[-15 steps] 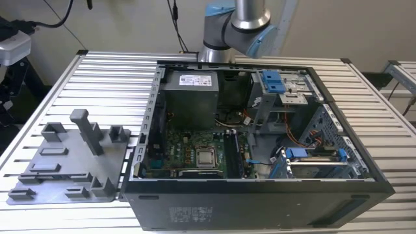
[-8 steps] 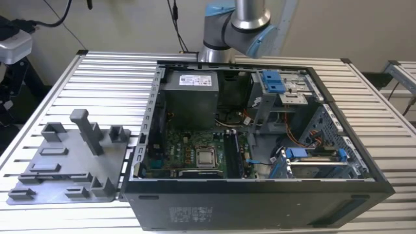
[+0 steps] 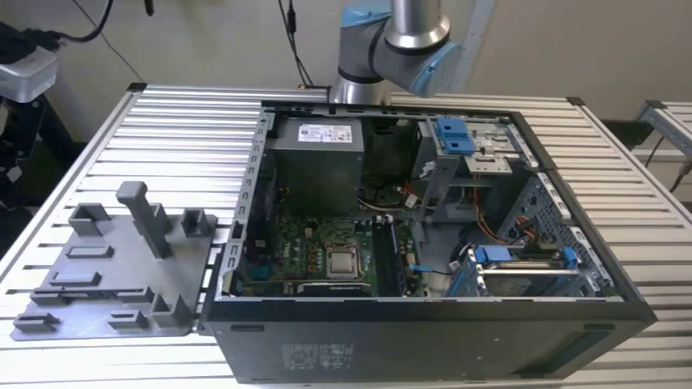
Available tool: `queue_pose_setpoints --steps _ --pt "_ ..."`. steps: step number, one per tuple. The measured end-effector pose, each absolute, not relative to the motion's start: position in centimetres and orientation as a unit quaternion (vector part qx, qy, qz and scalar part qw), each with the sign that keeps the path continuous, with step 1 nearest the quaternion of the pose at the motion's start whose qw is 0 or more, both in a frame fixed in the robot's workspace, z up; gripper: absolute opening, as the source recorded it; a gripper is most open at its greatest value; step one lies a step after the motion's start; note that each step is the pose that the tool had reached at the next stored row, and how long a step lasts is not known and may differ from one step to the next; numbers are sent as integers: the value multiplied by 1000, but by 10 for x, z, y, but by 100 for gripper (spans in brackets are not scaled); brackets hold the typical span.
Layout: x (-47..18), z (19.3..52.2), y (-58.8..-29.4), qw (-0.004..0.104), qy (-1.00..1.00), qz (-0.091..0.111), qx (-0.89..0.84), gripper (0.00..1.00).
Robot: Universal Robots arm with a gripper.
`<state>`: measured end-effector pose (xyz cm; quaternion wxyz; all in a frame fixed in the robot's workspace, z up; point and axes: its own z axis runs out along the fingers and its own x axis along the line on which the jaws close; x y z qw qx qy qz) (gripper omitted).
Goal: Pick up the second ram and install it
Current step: 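Pick up the second ram and move it above second insertion slot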
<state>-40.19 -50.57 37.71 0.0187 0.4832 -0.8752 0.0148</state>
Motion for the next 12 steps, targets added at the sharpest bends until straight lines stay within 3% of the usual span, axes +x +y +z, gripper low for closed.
queue_pose_setpoints --steps 12 --pt "-402 377 -506 18 -848 16 529 11"
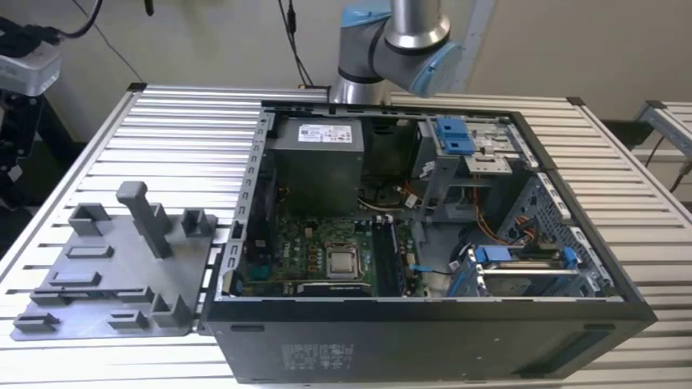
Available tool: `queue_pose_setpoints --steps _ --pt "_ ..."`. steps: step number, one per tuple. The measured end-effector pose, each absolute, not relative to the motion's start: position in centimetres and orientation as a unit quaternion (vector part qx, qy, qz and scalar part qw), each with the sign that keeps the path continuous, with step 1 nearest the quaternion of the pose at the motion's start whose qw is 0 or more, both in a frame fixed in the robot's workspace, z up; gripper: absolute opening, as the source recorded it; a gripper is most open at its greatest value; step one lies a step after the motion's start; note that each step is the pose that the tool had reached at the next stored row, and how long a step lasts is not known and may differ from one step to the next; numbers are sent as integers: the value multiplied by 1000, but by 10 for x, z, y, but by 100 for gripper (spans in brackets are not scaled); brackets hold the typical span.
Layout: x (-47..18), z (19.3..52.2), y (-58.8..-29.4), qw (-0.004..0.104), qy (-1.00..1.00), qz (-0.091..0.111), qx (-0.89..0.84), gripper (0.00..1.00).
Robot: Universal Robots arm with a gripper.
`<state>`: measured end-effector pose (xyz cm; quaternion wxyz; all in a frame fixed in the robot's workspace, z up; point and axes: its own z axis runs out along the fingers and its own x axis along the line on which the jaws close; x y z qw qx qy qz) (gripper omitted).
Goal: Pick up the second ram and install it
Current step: 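Pick up the second ram and move it above second insertion slot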
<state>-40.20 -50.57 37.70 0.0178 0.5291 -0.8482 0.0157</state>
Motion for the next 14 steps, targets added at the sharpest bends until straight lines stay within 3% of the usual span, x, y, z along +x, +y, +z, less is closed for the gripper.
queue_pose_setpoints --steps 14 --pt "-402 377 -506 17 -833 16 553 11"
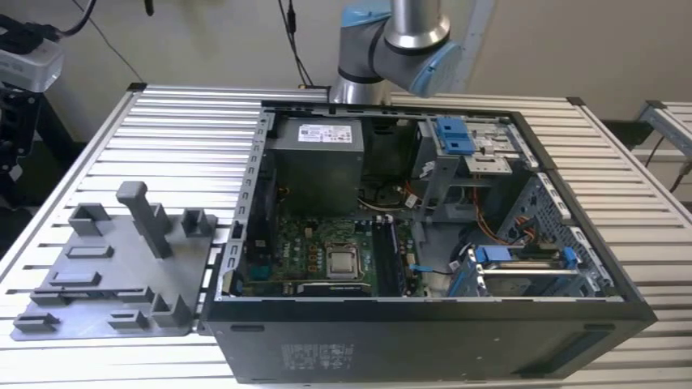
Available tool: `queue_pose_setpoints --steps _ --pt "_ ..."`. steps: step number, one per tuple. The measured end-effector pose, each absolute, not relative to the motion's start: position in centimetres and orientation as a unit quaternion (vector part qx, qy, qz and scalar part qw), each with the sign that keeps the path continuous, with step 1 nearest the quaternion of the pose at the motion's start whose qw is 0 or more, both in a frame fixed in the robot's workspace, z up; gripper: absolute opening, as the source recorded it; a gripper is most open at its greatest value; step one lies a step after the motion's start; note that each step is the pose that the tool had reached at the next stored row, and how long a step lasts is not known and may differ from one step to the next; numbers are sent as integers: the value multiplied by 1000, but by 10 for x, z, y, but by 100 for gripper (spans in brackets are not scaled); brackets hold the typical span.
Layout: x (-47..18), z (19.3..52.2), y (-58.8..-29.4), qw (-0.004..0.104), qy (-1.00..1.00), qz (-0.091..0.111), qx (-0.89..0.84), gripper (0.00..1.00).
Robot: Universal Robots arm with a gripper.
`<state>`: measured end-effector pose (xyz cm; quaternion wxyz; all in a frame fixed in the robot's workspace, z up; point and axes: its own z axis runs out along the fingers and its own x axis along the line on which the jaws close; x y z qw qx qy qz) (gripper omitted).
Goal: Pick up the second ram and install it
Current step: 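Pick up the second ram and move it above second insertion slot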
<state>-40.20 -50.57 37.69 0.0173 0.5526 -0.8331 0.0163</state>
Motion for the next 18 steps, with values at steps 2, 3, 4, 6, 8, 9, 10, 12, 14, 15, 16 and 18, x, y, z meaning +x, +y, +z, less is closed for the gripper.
queue_pose_setpoints --steps 2,3,4,6,8,9,10,12,14,15,16,18 --pt "-402 377 -506 17 -833 16 553 12" --pt "-402 377 -506 17 -833 16 553 12" --pt "-402 377 -506 17 -833 16 553 17" --pt "-402 377 -506 17 -833 16 553 24" --pt "-402 377 -506 17 -833 16 553 36" --pt "-402 377 -506 17 -833 16 553 36" --pt "-402 377 -506 17 -833 16 553 42" --pt "-402 377 -506 17 -833 16 553 42" --pt "-402 377 -506 17 -833 16 553 42" --pt "-402 377 -506 17 -833 16 553 42" --pt "-402 377 -506 17 -833 16 553 42" --pt "-402 377 -506 17 -833 16 553 42"
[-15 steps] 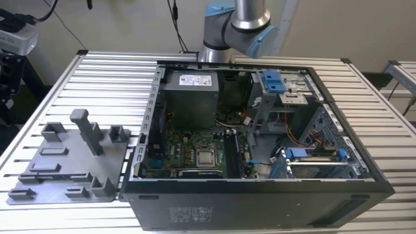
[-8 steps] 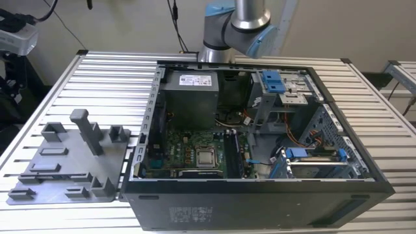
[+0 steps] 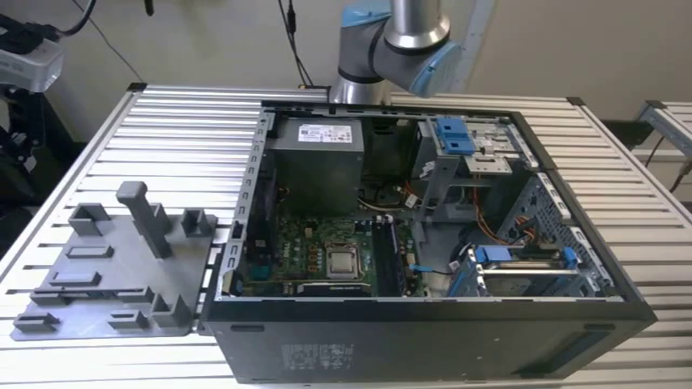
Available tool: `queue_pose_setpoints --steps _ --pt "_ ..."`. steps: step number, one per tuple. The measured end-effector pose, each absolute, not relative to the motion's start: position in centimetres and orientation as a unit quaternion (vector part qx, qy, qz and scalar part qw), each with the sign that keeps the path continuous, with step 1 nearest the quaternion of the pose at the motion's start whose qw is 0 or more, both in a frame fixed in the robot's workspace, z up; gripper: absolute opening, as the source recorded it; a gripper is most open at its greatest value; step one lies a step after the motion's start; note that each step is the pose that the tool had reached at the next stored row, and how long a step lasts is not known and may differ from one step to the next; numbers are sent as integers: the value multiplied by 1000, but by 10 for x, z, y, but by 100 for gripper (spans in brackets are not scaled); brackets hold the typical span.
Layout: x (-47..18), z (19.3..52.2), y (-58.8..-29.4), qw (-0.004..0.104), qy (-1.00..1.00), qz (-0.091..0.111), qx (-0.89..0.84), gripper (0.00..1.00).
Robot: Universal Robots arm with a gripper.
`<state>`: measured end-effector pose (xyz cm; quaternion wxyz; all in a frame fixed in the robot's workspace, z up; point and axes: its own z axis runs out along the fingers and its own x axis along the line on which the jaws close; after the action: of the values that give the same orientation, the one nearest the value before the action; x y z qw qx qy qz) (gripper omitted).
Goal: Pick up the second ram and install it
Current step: 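Pick up the second ram and move it above second insertion slot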
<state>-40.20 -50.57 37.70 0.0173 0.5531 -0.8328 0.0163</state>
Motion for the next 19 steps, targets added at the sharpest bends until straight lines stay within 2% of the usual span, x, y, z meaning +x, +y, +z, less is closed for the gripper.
queue_pose_setpoints --steps 19 --pt "-403 365 -506 15 -778 18 628 42"
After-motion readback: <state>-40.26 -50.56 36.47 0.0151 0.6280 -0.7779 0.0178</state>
